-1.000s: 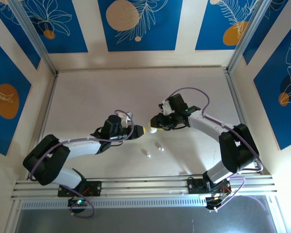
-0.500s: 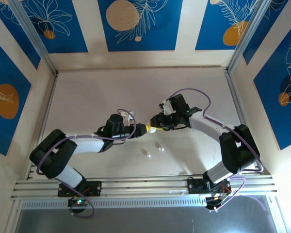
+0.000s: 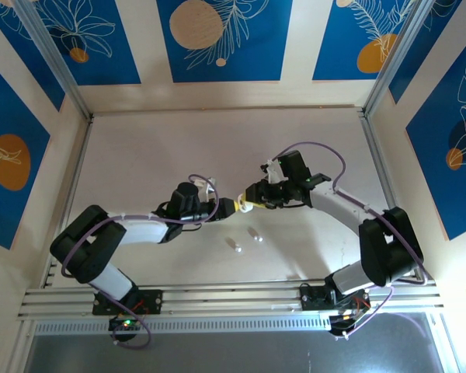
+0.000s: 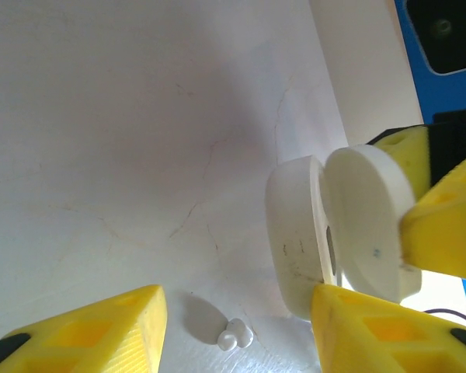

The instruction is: Insert the wireless bluetooth earbuds into the charging case

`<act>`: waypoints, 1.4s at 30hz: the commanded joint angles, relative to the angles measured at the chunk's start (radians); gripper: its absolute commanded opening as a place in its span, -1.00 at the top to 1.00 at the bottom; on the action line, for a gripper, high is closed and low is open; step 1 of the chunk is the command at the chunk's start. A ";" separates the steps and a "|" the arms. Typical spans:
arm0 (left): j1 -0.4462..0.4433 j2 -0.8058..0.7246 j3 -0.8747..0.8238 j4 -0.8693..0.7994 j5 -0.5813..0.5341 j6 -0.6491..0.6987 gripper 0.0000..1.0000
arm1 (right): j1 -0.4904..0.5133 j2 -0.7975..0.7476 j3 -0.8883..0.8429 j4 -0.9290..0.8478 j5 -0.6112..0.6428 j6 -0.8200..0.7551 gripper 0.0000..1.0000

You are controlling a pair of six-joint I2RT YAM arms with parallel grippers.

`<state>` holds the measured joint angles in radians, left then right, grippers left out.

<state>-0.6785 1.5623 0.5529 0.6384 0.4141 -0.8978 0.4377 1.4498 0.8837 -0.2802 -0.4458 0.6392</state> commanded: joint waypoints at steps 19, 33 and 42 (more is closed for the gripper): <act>-0.032 -0.114 0.032 -0.117 -0.016 0.049 -0.16 | -0.045 -0.092 -0.071 -0.020 -0.060 -0.001 0.25; -0.064 -0.054 0.100 -0.140 -0.007 0.061 -0.33 | -0.045 -0.097 -0.078 0.007 -0.104 0.016 0.24; -0.065 -0.016 0.105 -0.150 -0.028 0.069 -0.31 | -0.045 -0.103 -0.088 0.021 -0.133 0.022 0.24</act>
<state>-0.7338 1.5333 0.6365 0.4988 0.3923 -0.8543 0.3958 1.3743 0.8047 -0.2642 -0.5282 0.6510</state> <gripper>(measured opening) 0.659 0.381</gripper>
